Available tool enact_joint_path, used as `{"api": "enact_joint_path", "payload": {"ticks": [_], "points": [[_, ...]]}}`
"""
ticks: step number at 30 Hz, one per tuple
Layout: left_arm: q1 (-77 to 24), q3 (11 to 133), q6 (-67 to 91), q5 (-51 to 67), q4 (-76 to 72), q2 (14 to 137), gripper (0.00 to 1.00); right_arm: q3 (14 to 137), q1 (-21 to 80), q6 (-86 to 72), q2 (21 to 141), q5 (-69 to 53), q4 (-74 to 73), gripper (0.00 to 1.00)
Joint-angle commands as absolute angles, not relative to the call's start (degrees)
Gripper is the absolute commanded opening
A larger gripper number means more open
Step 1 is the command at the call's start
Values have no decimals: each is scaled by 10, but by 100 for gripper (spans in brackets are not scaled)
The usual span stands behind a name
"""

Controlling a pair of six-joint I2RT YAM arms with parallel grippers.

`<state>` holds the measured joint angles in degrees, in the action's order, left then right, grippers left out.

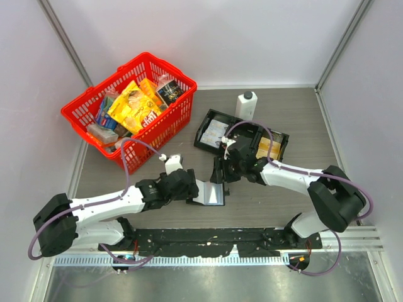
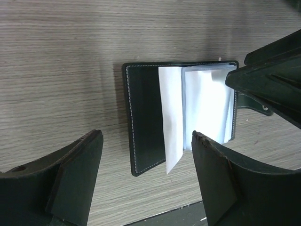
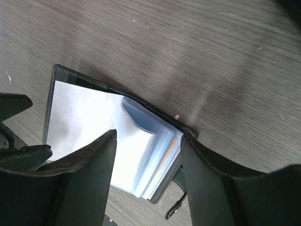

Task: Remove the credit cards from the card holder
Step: Open the card holder at the center of the board.

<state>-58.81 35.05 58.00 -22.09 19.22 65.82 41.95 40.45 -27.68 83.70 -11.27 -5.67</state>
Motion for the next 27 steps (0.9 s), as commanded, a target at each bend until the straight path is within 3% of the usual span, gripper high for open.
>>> {"api": "enact_joint_path", "payload": {"ticks": [1,7,19,27], "points": [[-589,345,601,-231,175,666,78,446,417,-285,853,-128,-25,60],[-588,339,610,-225,169,676,73,449,423,-287,875,-139,-20,54],[-589,334,622,-214,159,687,53,446,427,-285,837,-63,-53,56],[-588,335,625,-210,155,695,42,448,428,-285,855,-78,-50,56]]}}
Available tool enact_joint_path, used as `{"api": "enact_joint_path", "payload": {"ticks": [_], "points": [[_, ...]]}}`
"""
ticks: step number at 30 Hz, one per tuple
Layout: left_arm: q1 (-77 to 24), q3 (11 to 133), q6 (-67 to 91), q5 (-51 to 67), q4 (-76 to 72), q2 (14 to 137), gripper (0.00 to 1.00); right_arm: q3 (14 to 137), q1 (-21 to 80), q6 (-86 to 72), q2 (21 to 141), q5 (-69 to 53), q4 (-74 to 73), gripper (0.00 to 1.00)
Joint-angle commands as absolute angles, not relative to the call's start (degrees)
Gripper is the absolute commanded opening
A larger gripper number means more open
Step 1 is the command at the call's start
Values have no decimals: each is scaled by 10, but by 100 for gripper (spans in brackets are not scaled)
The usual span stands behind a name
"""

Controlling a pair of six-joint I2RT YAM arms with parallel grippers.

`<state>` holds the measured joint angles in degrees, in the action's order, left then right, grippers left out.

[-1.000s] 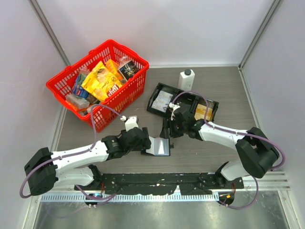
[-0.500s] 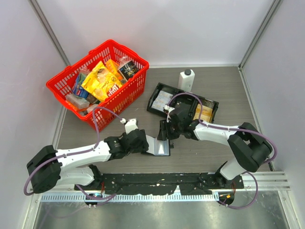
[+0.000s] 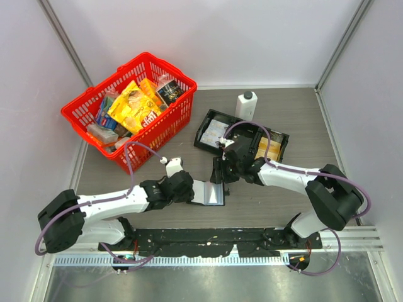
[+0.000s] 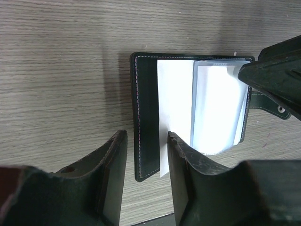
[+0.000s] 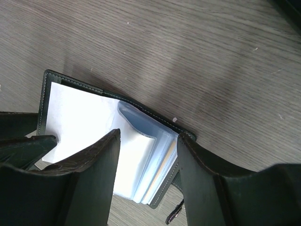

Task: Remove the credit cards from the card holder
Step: Open the card holder at the center of the board.

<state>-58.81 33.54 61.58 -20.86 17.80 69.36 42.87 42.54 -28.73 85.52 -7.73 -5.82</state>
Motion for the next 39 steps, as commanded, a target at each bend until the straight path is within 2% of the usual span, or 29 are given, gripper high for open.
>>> {"api": "enact_joint_path", "payload": {"ticks": [1,22,26,34,39], "points": [[-588,335,624,-210,154,696,41,447,428,-286,858,-80,-47,56],[-589,330,641,-198,130,712,15,437,438,-295,865,-107,-37,53],[-589,326,644,-199,131,709,9,439,439,-299,849,-55,-62,55],[-589,324,649,-203,135,702,0,438,439,-297,845,-35,-72,57],[-588,323,650,-203,134,701,0,433,439,-299,856,-56,-62,57]]}}
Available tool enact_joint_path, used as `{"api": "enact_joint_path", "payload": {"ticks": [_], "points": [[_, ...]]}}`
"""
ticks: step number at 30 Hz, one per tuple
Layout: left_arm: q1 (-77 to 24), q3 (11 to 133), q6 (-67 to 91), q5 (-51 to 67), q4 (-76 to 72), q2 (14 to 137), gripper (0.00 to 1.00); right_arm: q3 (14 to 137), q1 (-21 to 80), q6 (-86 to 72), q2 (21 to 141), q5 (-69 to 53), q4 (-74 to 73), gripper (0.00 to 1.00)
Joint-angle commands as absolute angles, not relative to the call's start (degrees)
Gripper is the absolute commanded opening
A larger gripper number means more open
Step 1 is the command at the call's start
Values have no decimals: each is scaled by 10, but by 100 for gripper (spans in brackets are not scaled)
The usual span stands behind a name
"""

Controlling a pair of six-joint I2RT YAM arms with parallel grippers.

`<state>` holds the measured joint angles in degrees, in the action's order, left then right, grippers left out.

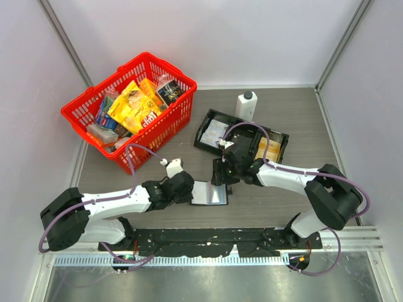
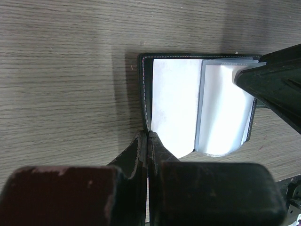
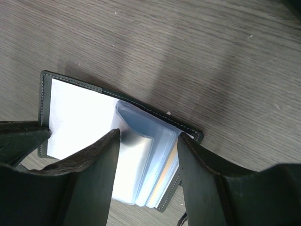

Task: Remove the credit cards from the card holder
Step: Open the card holder at the center of the board.

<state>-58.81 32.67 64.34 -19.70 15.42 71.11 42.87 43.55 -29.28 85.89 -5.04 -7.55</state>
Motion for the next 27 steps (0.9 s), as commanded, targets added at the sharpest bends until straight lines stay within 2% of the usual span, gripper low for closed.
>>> {"api": "enact_joint_path", "payload": {"ticks": [1,10,20,27], "points": [[-589,323,650,-203,134,702,0,431,439,-301,857,-59,-60,57],[-588,337,650,-204,146,703,0,427,441,-308,855,-93,-52,56],[-588,330,653,-207,147,697,0,425,442,-316,848,-47,-76,57],[-589,336,653,-217,154,694,0,418,444,-320,853,-65,-69,57]]}}
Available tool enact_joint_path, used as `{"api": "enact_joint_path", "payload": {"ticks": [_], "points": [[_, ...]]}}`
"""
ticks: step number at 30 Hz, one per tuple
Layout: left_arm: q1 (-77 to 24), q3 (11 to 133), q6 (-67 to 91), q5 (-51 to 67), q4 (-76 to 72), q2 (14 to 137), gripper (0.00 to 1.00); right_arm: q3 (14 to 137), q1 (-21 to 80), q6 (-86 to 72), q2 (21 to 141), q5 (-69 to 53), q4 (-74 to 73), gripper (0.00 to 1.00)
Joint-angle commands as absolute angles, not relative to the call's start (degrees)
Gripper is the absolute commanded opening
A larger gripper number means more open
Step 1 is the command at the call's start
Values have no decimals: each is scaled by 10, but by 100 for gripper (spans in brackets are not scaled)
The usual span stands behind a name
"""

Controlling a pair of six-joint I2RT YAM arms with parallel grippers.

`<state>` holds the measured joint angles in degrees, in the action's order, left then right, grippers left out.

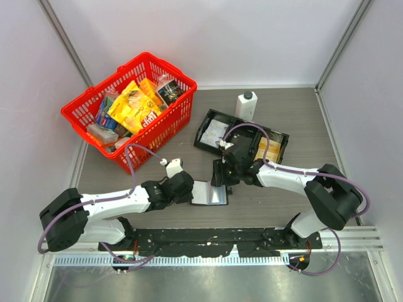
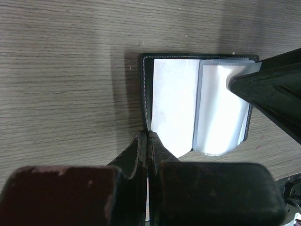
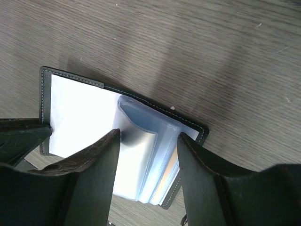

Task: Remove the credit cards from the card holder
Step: Open the card holder at the center of the board.

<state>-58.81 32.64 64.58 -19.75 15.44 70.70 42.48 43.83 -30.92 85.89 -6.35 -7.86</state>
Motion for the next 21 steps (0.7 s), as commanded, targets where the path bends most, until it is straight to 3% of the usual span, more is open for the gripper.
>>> {"api": "enact_joint_path", "payload": {"ticks": [1,21], "points": [[-588,339,653,-217,156,694,0,417,446,-322,853,-74,-64,57],[-589,344,650,-197,134,722,0,417,493,-362,827,-147,24,54]]}}
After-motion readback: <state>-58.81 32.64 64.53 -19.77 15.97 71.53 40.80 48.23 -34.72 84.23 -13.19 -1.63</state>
